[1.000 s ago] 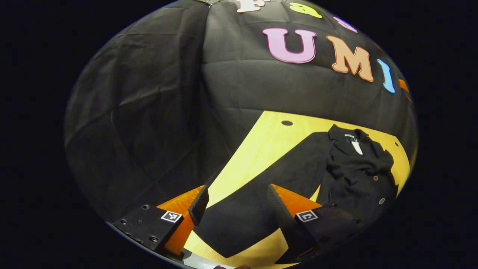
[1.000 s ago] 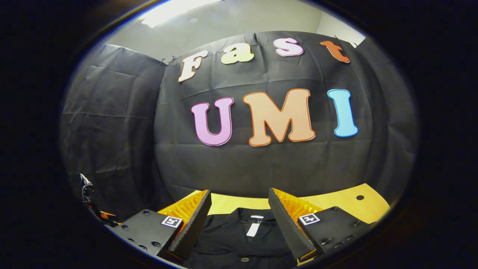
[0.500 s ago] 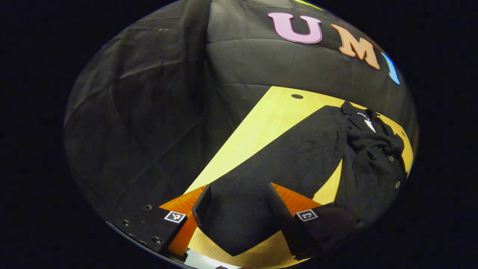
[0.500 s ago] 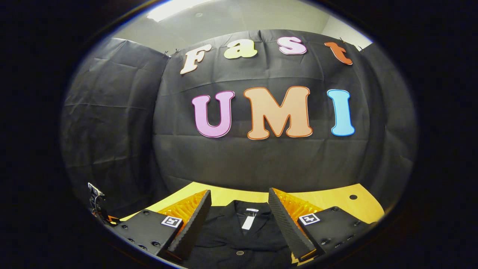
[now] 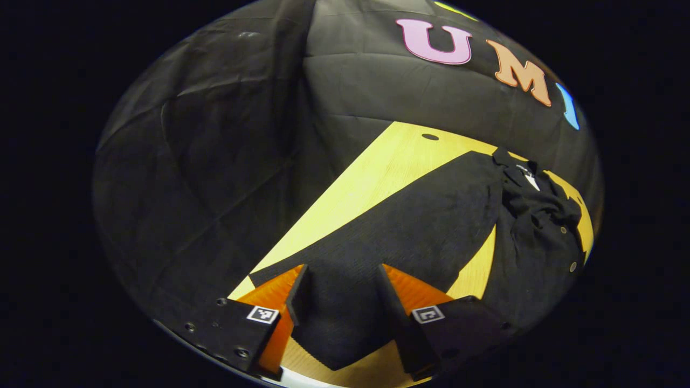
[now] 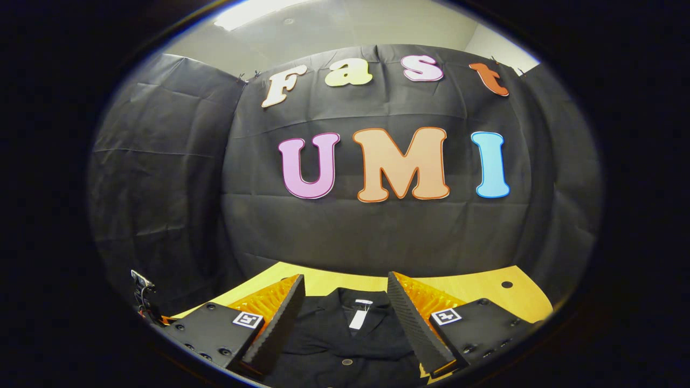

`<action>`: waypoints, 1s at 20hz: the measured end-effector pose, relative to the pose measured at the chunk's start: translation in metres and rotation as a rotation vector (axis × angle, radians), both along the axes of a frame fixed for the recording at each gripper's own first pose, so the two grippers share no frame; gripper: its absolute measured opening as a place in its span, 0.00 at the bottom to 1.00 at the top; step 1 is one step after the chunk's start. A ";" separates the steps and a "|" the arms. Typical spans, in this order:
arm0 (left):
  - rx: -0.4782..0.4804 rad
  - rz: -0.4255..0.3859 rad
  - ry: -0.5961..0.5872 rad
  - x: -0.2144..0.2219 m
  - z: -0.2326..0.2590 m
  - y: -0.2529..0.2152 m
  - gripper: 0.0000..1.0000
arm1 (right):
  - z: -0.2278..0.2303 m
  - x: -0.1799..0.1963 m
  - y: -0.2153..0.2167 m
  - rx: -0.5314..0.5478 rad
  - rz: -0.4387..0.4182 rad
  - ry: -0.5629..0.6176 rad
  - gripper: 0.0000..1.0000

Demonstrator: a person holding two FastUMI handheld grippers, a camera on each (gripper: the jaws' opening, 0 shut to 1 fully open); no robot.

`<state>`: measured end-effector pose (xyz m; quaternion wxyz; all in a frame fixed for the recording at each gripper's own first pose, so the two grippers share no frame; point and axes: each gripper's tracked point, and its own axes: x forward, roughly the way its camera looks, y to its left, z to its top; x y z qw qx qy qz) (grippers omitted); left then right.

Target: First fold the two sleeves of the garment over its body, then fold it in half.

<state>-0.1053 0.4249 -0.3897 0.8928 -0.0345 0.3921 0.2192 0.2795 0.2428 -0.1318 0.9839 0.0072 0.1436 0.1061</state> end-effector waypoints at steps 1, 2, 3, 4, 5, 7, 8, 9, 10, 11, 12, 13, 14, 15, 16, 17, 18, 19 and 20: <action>0.000 -0.015 -0.004 0.002 0.002 -0.004 0.48 | 0.000 -0.001 -0.001 0.002 -0.002 -0.001 0.94; 0.006 -0.017 -0.001 0.002 -0.002 -0.003 0.32 | 0.000 -0.001 -0.003 0.001 -0.002 0.000 0.94; 0.022 -0.026 0.003 0.005 -0.001 -0.005 0.15 | -0.001 -0.002 -0.004 -0.004 -0.002 0.001 0.94; 0.039 -0.034 0.028 0.004 -0.002 -0.005 0.08 | -0.001 -0.003 -0.006 -0.014 -0.005 0.000 0.94; 0.046 -0.040 0.061 0.006 -0.002 -0.006 0.00 | -0.002 -0.006 -0.009 -0.022 -0.005 -0.002 0.94; 0.015 -0.035 0.052 0.014 0.008 -0.015 0.00 | -0.004 -0.009 -0.013 -0.035 -0.006 0.000 0.94; -0.005 -0.048 0.031 0.022 0.019 -0.026 0.00 | -0.006 -0.011 -0.016 -0.040 -0.008 0.007 0.94; -0.009 -0.067 0.000 0.035 0.033 -0.032 0.00 | -0.009 -0.015 -0.018 -0.040 -0.009 0.013 0.94; -0.008 -0.104 -0.033 0.047 0.049 -0.042 0.00 | -0.010 -0.017 -0.021 -0.038 -0.011 0.018 0.97; 0.024 -0.144 -0.074 0.067 0.067 -0.047 0.00 | -0.012 -0.020 -0.023 -0.035 -0.014 0.022 0.98; 0.045 -0.179 -0.093 0.080 0.077 -0.053 0.00 | -0.013 -0.022 -0.025 -0.030 -0.017 0.025 0.98; 0.058 -0.219 -0.119 0.097 0.089 -0.062 0.00 | -0.015 -0.023 -0.028 -0.021 -0.020 0.028 1.00; 0.061 -0.256 -0.144 0.110 0.102 -0.072 0.00 | -0.015 -0.026 -0.031 -0.012 -0.024 0.029 1.00; 0.059 -0.286 -0.168 0.123 0.114 -0.085 0.00 | -0.017 -0.030 -0.033 -0.004 -0.027 0.033 0.98; 0.054 -0.320 -0.201 0.134 0.124 -0.097 0.00 | -0.019 -0.034 -0.037 -0.002 -0.032 0.036 0.98; 0.055 -0.345 -0.229 0.145 0.133 -0.109 0.00 | -0.023 -0.038 -0.041 -0.004 -0.039 0.041 0.95; 0.059 -0.374 -0.249 0.155 0.139 -0.120 0.00 | -0.025 -0.042 -0.046 -0.002 -0.046 0.047 0.97; 0.065 -0.402 -0.267 0.166 0.145 -0.130 0.00 | -0.026 -0.045 -0.051 0.004 -0.054 0.051 0.97; 0.070 -0.430 -0.281 0.175 0.150 -0.141 0.00 | -0.026 -0.047 -0.056 0.010 -0.064 0.051 0.97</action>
